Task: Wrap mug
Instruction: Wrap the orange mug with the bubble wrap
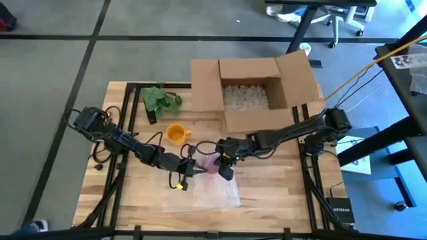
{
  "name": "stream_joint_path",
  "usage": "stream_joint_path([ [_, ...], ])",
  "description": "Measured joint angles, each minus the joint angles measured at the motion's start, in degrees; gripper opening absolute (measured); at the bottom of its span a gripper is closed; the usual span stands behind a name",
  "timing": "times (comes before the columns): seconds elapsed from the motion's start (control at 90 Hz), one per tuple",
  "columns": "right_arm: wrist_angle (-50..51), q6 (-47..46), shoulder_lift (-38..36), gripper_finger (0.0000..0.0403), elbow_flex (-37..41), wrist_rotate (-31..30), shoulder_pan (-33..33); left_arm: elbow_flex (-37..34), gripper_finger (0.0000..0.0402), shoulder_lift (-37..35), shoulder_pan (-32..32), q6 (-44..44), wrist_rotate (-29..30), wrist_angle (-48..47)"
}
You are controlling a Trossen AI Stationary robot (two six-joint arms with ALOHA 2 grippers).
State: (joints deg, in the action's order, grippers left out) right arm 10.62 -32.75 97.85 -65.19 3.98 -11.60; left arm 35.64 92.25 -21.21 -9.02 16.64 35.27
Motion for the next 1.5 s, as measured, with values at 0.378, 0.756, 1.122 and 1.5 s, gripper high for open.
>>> stream_joint_path([
  [0.378,-3.5,0.0,4.4,0.0,0.0,2.3,0.9,0.0,0.0,0.0,0.0,-0.3,0.0,0.4],
  [0.756,-3.5,0.0,5.6,0.0,-0.1,2.7,1.1,0.0,0.0,-7.1,-2.1,-1.9,0.0,-3.0],
  [1.122,-3.6,0.1,5.6,0.0,-0.1,2.8,1.3,-0.9,0.0,-7.8,-2.1,6.7,2.5,-19.5],
  [1.5,-3.1,-0.3,5.7,0.0,0.0,3.3,1.6,-2.1,0.0,3.2,2.7,4.7,-0.3,-3.0],
])
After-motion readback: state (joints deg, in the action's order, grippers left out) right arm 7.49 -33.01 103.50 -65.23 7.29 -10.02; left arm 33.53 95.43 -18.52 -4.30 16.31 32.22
